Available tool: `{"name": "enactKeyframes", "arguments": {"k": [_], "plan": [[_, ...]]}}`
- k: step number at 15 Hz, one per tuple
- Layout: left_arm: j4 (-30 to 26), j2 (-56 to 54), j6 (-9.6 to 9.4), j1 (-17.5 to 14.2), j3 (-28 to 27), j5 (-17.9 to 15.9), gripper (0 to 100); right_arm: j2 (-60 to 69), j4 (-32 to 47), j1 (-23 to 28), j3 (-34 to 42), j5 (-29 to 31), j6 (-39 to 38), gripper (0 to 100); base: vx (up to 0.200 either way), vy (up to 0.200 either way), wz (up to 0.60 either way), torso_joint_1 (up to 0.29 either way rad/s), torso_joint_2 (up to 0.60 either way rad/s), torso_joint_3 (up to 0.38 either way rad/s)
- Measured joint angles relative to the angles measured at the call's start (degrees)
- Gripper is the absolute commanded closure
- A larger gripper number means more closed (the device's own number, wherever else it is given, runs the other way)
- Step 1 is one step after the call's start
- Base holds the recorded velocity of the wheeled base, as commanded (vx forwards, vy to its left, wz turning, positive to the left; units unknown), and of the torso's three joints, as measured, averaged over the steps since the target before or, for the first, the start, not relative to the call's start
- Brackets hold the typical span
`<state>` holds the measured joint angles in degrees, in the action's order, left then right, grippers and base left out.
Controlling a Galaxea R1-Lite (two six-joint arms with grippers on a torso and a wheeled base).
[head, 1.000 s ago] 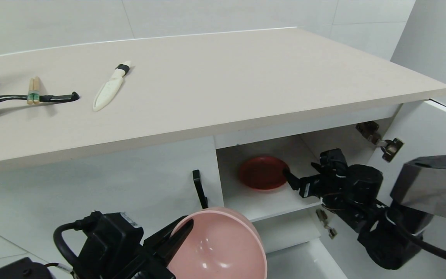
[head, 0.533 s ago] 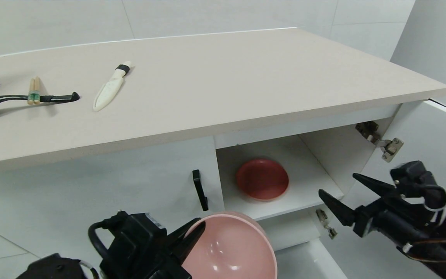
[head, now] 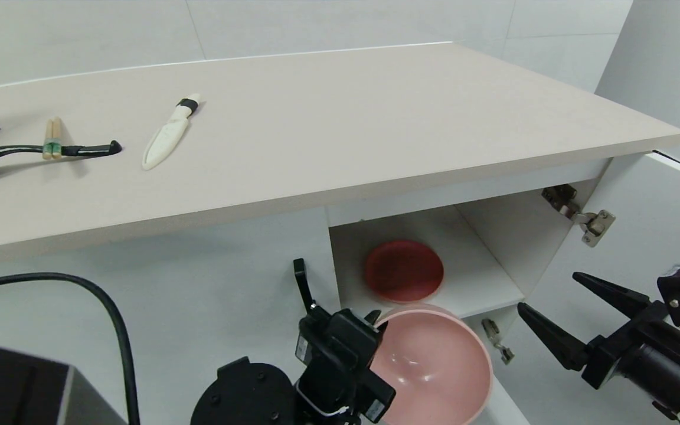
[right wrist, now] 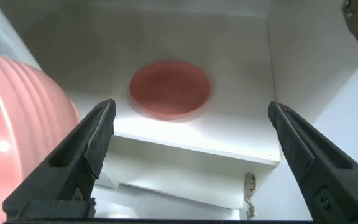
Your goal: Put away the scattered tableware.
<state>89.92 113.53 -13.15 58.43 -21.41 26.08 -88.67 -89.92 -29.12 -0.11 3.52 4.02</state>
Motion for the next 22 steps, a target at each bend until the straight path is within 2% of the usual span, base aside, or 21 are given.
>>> {"name": "enactKeyframes", "arguments": {"k": [4,6,8,12,14,19,22], "plan": [[0.02,3.39,-4.88,-0.02,-6.77,0.09,100,-0.07,0.00,0.52,-0.11,0.00,-0.01,0,0.000,0.000,0.00,0.000,0.00,0.000],[0.05,5.29,-6.41,-0.63,-10.92,1.10,100,-0.07,0.00,0.95,-0.90,0.00,-0.30,0,0.000,0.000,0.00,0.000,0.00,0.000],[0.05,7.47,-6.41,-1.49,-14.69,3.10,100,0.00,-0.02,2.21,-2.89,0.00,-2.33,0,0.000,0.000,0.00,0.000,0.00,0.000],[0.02,11.13,-4.06,-3.11,-20.87,7.56,100,0.22,-0.02,2.94,-5.29,0.00,-5.41,0,0.000,0.000,0.00,0.000,0.00,0.000],[-0.04,13.04,-3.27,-3.25,-22.83,8.28,100,-0.18,-0.07,2.19,-5.32,0.06,-5.46,0,0.000,0.000,0.00,0.000,0.00,0.000],[-0.01,15.25,-3.24,-3.00,-26.14,8.66,100,-4.57,-0.02,1.65,-4.18,0.13,-6.49,0,0.000,0.000,0.00,0.000,0.00,0.000],[0.07,15.54,-3.64,-0.88,-30.07,8.61,100,-7.77,0.00,1.84,-4.13,0.44,-6.53,0,0.000,0.000,0.00,0.000,0.00,0.000]]}}
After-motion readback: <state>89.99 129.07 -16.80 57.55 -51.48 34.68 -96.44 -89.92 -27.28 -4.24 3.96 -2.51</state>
